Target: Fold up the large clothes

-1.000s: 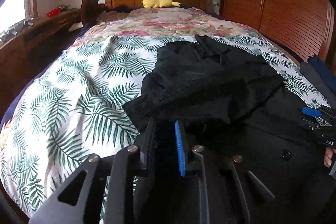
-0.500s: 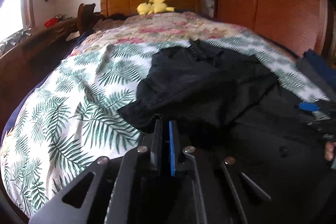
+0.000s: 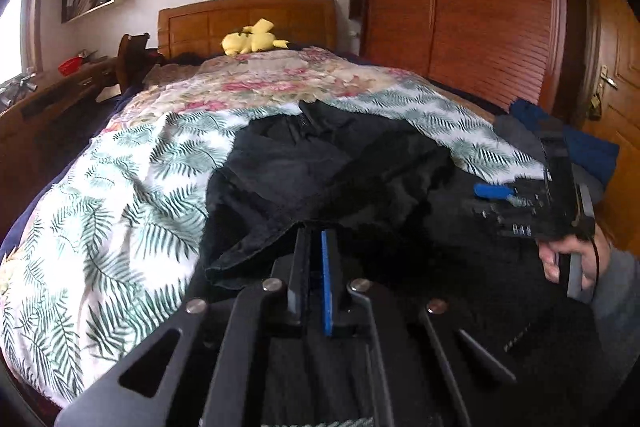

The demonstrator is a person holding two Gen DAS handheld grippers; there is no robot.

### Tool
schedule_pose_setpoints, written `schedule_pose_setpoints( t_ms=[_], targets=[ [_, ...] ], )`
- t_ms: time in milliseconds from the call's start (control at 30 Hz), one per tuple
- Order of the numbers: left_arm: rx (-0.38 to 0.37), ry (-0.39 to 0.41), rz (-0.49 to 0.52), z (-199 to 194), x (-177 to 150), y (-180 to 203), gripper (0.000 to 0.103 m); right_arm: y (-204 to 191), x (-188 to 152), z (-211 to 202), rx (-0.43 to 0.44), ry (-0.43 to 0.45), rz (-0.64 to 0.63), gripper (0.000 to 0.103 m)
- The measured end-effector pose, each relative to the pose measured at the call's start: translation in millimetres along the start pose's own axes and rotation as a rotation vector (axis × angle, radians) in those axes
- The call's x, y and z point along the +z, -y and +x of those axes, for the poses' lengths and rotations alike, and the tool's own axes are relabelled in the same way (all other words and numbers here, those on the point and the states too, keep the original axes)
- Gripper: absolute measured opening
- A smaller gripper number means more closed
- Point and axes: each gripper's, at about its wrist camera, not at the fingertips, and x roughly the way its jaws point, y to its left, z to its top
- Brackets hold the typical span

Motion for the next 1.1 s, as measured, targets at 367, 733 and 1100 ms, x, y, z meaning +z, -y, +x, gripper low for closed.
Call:
schedule_pose_setpoints(
  t_ms=[367, 733, 1100],
  targets=[
    [0.015, -0.044, -0.049, -8, -34, -12, 0.003, -24, 6, 12, 0.045, -0.006, -0.025, 0.056],
    [0.072, -0.037, -0.074, -24, -52, -48, 0.005, -89, 25, 20, 0.148, -0.015, -0.121, 0.056],
    [0.098, -0.061, -0.087, -16, -62, -80, 0.007, -173, 34, 47, 0.319, -0.075, -0.155, 0.056]
  ],
)
